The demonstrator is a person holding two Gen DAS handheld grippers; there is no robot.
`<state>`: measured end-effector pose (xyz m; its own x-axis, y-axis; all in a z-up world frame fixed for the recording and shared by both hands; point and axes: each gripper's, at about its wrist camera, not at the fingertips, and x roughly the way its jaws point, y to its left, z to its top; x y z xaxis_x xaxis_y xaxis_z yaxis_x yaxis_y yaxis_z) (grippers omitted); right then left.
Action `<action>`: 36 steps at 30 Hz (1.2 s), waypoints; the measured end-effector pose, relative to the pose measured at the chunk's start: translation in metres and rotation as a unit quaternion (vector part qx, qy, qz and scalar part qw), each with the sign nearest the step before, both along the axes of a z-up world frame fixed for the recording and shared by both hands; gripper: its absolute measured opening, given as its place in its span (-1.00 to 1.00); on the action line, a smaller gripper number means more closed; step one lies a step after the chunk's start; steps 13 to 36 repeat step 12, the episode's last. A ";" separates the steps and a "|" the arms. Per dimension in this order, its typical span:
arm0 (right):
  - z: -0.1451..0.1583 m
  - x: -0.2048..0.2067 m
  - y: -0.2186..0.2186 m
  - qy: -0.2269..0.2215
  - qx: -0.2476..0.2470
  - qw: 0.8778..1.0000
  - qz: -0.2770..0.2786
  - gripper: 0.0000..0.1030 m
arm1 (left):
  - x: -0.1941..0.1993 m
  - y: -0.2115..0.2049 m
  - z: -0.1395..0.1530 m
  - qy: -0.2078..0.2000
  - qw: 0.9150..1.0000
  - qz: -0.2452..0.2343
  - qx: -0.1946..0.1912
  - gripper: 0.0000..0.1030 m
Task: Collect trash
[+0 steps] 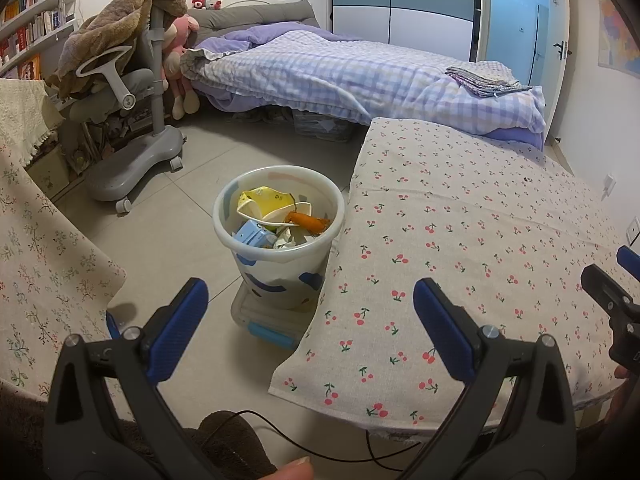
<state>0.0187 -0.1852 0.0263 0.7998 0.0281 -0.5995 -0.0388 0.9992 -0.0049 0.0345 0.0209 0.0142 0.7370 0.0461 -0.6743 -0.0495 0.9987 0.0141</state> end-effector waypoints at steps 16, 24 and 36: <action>-0.005 0.003 0.002 0.007 -0.003 1.000 0.003 1.00 | 0.005 0.000 0.000 0.021 1.000 -0.012 -0.008 0.98; -0.005 0.003 0.002 0.007 -0.003 1.000 0.003 1.00 | 0.005 0.000 0.000 0.021 1.000 -0.012 -0.008 0.98; -0.005 0.003 0.002 0.007 -0.003 1.000 0.003 1.00 | 0.005 0.000 0.000 0.021 1.000 -0.012 -0.008 0.98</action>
